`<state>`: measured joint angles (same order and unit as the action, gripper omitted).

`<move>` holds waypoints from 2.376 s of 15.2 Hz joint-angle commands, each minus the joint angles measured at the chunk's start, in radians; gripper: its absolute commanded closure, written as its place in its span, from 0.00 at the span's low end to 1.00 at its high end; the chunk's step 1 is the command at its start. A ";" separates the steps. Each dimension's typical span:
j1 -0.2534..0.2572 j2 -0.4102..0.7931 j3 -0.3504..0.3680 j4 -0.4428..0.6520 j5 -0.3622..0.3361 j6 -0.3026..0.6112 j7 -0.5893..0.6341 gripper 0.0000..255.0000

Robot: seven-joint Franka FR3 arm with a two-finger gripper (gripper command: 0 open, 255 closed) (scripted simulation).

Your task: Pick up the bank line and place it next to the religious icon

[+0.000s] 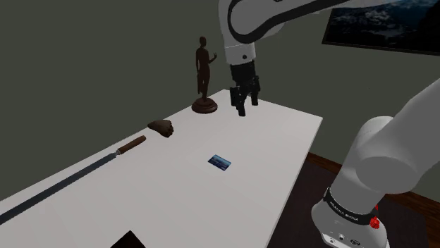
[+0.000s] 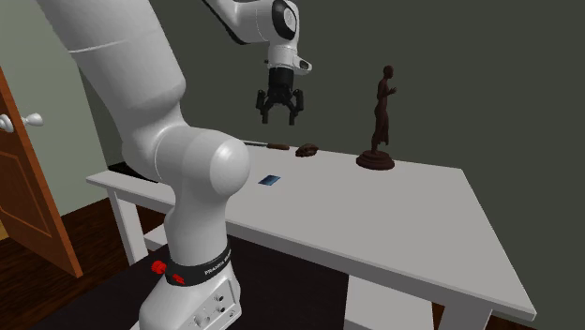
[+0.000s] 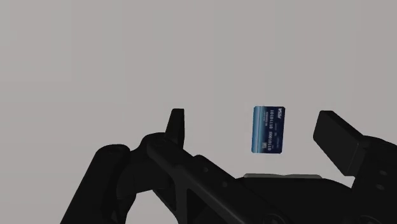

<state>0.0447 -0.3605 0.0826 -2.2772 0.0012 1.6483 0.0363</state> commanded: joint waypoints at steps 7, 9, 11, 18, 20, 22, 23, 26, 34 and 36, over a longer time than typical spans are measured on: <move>0.028 0.334 0.044 0.104 0.029 0.068 0.057 0.00; 0.035 0.417 0.051 0.137 0.033 0.079 0.068 0.00; 0.043 0.501 0.058 0.173 0.038 0.087 0.079 0.00; 0.061 0.653 0.068 0.207 0.046 0.134 0.096 0.00; 0.061 0.654 0.069 0.181 0.047 0.161 0.096 0.00; 0.062 0.655 0.069 0.155 0.047 0.188 0.095 0.00; 0.062 0.656 0.069 0.148 0.048 0.195 0.095 0.00; 0.062 0.656 0.069 0.148 0.048 0.195 0.095 0.00; 0.062 0.656 0.069 0.148 0.048 0.195 0.095 1.00; 0.062 0.656 0.069 0.148 0.048 0.195 0.095 1.00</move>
<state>0.1069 0.2950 0.1520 -2.1287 0.0488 1.8436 0.1317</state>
